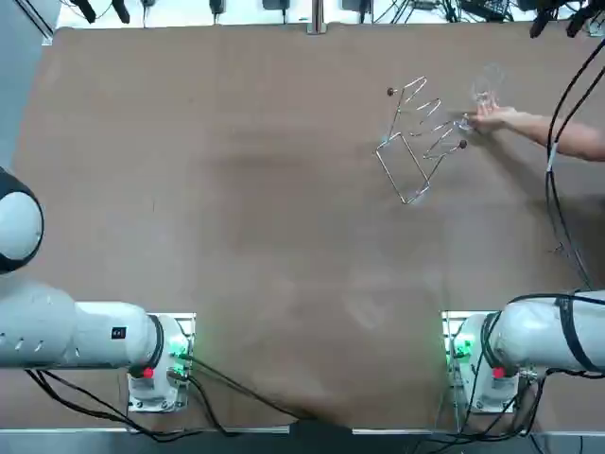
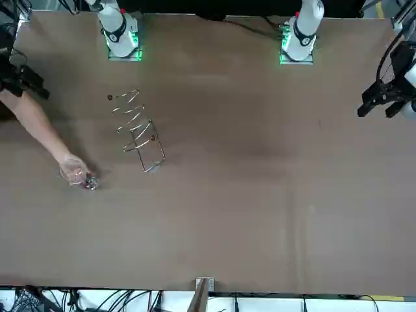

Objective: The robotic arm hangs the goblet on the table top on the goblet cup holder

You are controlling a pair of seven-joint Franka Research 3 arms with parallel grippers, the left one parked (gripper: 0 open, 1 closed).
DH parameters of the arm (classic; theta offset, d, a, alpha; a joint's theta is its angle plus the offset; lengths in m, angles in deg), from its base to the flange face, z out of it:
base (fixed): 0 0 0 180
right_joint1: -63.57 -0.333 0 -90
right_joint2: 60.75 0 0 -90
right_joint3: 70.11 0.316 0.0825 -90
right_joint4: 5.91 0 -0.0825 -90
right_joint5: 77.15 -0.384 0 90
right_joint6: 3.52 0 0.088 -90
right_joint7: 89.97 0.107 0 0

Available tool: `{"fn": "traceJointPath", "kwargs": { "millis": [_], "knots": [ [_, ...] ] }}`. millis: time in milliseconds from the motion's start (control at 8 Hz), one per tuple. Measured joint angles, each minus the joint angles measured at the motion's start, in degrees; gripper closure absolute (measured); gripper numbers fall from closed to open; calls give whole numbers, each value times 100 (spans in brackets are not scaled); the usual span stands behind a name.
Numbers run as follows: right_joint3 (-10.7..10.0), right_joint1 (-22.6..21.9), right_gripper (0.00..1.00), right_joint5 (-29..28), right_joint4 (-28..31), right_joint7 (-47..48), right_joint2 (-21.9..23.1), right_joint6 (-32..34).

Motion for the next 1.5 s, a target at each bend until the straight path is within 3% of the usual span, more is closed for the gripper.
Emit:
{"fn": "traceJointPath", "kwargs": {
  "millis": [625,1000,1500],
  "knots": [
    [-5,1,0,-21,-79,-2,-59,-48],
    [-164,191,0,-138,-313,-66,-493,-337],
    [-291,857,0,-607,-458,-1123,-1218,-1054]
  ]
}}
